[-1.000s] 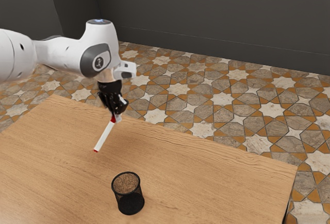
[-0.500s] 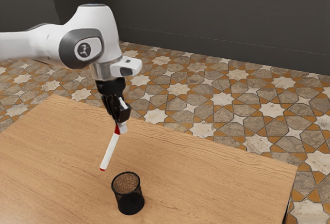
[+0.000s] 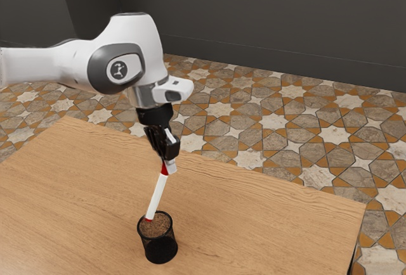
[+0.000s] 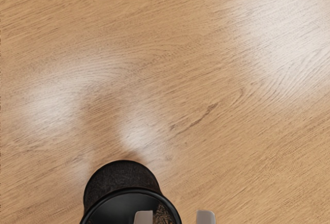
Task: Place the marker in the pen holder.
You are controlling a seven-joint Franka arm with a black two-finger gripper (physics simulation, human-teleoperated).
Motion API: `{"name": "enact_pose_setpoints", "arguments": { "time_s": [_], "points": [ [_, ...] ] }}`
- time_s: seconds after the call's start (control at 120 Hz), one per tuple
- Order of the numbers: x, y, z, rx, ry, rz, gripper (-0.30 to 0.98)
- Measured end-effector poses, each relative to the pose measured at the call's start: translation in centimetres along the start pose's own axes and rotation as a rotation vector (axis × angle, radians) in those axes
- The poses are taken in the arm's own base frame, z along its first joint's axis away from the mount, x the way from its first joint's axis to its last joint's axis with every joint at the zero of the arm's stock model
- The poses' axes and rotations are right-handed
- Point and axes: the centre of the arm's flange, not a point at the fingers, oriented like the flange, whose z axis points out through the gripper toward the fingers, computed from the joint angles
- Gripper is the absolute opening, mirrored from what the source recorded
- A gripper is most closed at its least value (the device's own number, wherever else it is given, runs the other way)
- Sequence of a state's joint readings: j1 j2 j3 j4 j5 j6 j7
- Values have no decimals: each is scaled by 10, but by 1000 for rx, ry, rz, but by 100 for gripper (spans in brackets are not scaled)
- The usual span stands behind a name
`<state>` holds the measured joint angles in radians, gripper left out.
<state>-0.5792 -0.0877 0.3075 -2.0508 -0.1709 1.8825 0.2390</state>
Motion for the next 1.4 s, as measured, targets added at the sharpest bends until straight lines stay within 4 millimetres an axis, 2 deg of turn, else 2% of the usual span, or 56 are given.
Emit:
{"name": "enact_pose_setpoints", "arguments": {
  "time_s": [0.092, 0.225, 0.45, 0.783, 1.025, 1.4],
  "points": [
    [9, -5, 16, 12, 1, -9, -10],
    [18, -8, 28, 30, 13, -11, -10],
    [10, -11, 50, 42, 12, -9, -10],
    [10, -23, 48, 107, 52, 12, -10],
    [14, -18, 46, 126, 80, 31, -10],
    [5, -19, 57, 123, 66, 26, -10]
  ]
}}
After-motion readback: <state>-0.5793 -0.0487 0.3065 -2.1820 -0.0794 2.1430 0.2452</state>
